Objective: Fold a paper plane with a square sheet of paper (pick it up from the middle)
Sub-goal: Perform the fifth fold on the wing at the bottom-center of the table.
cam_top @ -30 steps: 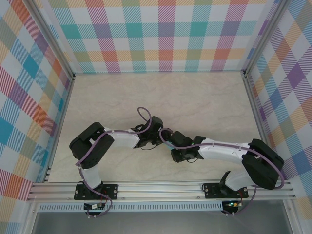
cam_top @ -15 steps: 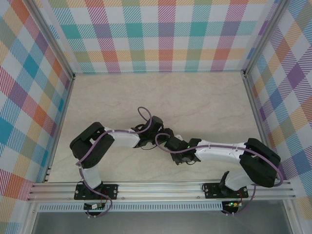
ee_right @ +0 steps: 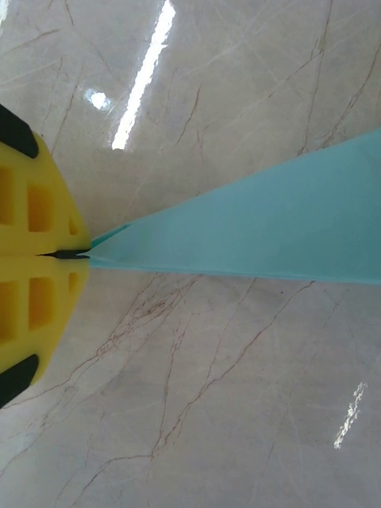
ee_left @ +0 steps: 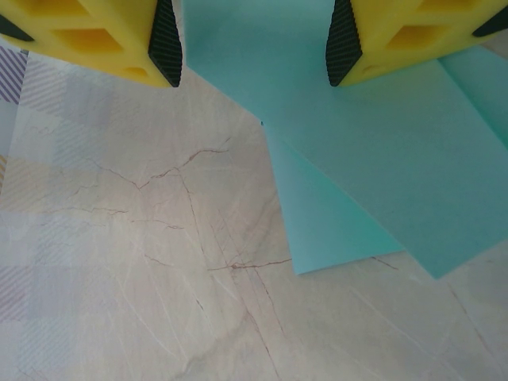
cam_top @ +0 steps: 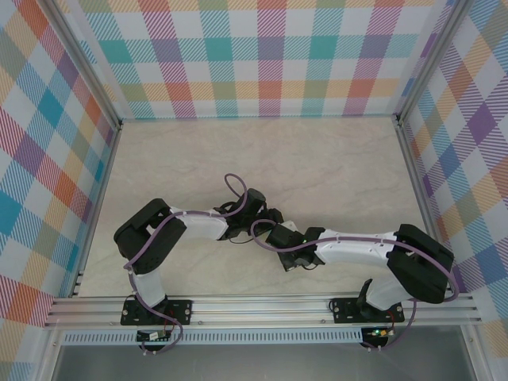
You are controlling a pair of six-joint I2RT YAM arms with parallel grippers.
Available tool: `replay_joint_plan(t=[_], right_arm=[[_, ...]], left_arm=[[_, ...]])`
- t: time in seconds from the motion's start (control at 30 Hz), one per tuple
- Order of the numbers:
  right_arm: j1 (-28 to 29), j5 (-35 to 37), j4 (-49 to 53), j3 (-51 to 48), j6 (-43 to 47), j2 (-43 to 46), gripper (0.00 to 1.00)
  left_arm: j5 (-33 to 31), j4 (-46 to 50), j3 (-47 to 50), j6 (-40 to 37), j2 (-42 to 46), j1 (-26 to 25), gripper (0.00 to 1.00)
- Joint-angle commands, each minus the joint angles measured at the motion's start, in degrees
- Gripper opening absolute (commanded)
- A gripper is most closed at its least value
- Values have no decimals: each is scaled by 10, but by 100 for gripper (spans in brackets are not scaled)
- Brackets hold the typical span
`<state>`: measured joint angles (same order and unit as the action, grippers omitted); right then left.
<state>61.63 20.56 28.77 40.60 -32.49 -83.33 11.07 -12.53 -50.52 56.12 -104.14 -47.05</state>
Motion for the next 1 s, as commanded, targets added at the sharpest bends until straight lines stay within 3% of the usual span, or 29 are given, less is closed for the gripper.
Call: replay_joint_plan(t=[0.0,0.07,0.2,0.37,0.53,0.97], right_arm=[[3,7,19,4,-1,-13,5],[4,6,20,3,-3,-5,10],[0,-29,-8,-17,0,61,30],[-48,-122,-62,-54,5,140,41],[-90,-211,-102,-71,21,155,38],[-121,-203,-103,-68,30,105,27]], left_arm=[[1,12,7,-1,-57,2,54],[1,14,9,-1,-57,2,54],[0,15,12,-2,-55,2,54],[-1,15,13,-2,-52,2,54],[1,15,11,-3,-53,1,54],[3,15,9,-2,-55,2,54]])
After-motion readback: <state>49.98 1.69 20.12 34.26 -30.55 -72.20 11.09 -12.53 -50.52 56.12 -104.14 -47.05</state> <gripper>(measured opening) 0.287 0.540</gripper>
